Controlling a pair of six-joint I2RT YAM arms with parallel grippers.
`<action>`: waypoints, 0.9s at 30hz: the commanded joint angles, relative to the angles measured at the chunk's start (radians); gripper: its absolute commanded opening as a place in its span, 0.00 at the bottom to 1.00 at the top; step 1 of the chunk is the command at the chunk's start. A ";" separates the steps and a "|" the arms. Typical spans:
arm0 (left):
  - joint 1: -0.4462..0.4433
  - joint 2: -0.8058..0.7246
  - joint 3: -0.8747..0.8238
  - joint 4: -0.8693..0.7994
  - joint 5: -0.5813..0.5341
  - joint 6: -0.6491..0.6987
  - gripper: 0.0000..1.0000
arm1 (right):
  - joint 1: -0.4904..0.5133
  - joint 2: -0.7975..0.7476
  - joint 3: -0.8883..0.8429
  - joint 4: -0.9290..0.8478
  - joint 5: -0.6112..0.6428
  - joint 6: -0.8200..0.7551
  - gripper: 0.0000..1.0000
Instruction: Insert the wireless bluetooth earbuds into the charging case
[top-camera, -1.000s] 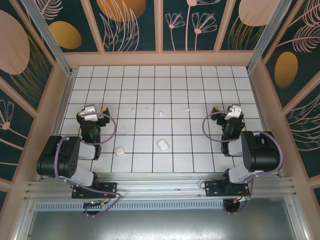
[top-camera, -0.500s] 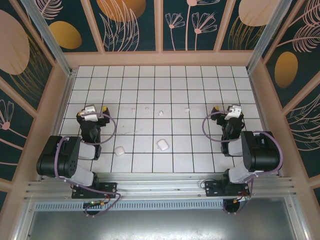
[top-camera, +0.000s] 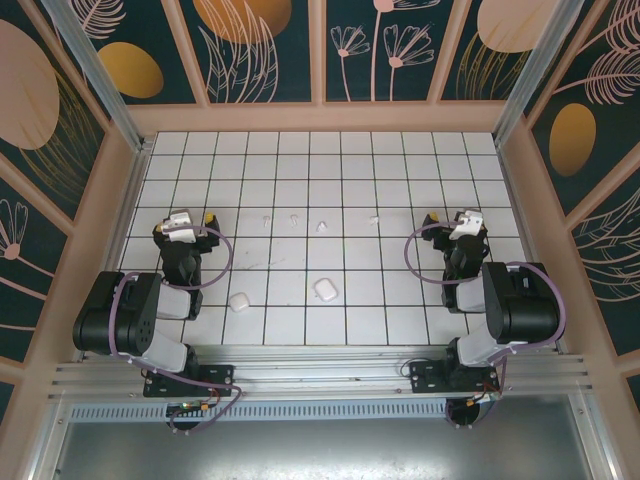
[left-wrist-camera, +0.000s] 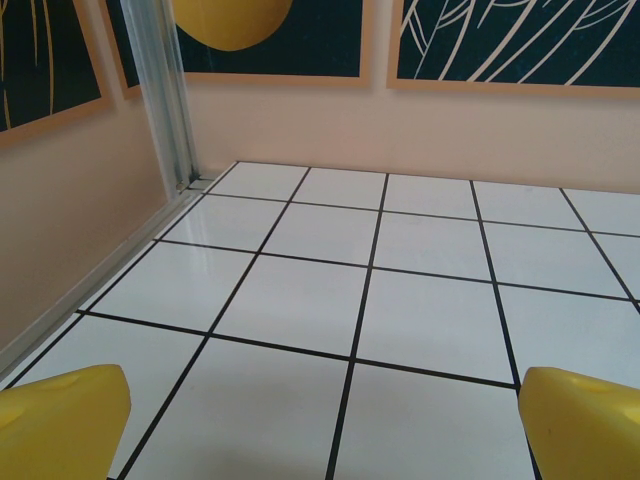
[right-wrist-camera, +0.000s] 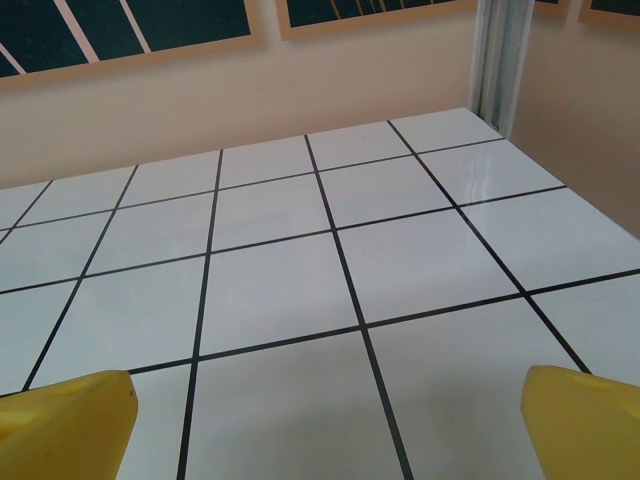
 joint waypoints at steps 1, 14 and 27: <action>0.006 0.001 0.015 0.006 0.015 -0.012 0.98 | -0.007 0.006 0.003 0.039 -0.020 -0.004 0.99; 0.006 -0.002 0.011 0.011 0.013 -0.013 0.99 | -0.007 0.005 0.002 0.042 -0.020 -0.004 0.99; 0.006 -0.373 0.235 -0.803 -0.114 -0.307 0.99 | -0.001 -0.348 0.234 -0.722 -0.057 0.155 0.99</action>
